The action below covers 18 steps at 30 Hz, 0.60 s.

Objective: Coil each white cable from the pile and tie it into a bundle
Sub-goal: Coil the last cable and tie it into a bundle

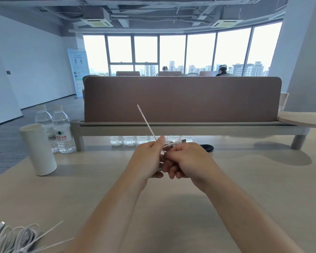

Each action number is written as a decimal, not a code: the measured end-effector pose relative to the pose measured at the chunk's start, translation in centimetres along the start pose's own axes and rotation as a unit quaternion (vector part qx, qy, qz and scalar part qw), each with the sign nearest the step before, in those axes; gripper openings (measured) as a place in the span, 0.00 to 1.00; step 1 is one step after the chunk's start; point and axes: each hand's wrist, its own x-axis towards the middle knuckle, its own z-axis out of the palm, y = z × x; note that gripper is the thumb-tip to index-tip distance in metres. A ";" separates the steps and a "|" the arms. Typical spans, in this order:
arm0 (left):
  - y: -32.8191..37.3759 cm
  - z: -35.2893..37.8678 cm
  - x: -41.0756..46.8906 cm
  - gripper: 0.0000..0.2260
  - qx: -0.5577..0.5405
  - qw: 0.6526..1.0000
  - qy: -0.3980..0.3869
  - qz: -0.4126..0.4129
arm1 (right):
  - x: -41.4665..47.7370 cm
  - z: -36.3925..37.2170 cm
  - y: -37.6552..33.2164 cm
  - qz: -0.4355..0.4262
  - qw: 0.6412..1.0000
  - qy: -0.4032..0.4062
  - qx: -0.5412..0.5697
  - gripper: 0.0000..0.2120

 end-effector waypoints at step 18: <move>0.0 -0.3 0.0 0.20 0.021 1.000 -0.016 0.017 | -0.4 -0.9 -0.3 -0.001 0.998 -0.058 -0.029 0.09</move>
